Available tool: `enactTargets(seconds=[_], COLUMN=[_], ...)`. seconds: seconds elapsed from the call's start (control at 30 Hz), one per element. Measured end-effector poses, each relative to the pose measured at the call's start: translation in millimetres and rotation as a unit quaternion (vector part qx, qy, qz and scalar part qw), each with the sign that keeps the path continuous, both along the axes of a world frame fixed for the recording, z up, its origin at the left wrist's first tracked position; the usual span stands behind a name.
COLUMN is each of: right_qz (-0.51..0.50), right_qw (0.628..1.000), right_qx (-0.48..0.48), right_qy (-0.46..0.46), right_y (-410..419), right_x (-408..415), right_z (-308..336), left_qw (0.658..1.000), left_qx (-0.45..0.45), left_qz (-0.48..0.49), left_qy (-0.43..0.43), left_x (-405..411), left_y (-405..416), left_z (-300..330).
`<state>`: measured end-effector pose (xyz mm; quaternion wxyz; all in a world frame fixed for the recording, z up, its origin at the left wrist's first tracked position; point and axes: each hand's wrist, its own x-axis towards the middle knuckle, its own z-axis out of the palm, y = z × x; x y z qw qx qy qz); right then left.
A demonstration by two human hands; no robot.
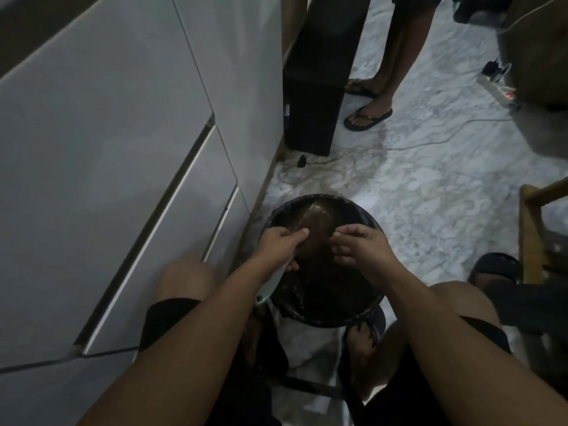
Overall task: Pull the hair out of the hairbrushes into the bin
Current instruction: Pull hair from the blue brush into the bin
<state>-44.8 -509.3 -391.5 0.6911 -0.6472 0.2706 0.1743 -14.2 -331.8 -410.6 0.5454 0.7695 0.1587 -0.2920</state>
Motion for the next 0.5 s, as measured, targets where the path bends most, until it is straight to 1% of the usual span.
enactTargets(seconds=[0.07, 0.1, 0.17, 0.27, 0.37, 0.43, 0.5], right_qz=[0.014, 0.025, 0.04, 0.065, 0.08, 0.064, 0.027], right_qw=[1.0, 1.0, 0.998, 0.99, 0.979, 0.967, 0.954], right_qx=[0.005, -0.008, -0.056, -0.128, -0.188, -0.246, -0.299], right_qy=[0.008, 0.007, -0.002, -0.012, -0.001, 0.009, 0.017], right_y=[6, 10, 16, 15, 6, 0, -5], right_x=[4, 5, 7, 11, 15, 16, 17], right_z=[-3, -5, -8, -13, -17, -20, -23], left_qw=[1.0, 1.0, 1.0, 0.998, 0.994, 0.991, 0.989], left_qx=[0.0, -0.004, -0.004, 0.053, 0.081, 0.104, 0.124], left_qz=[0.005, 0.006, 0.009, 0.022, 0.074, 0.08, 0.074], left_qy=[0.0, 0.003, 0.007, -0.009, -0.011, -0.011, -0.016], left_x=[0, 0, 2, 10, 19, 22, 22], left_y=[0, -1, -3, -4, 1, 3, 2], left_z=[-5, -7, -9, -11, -13, -11, -10])
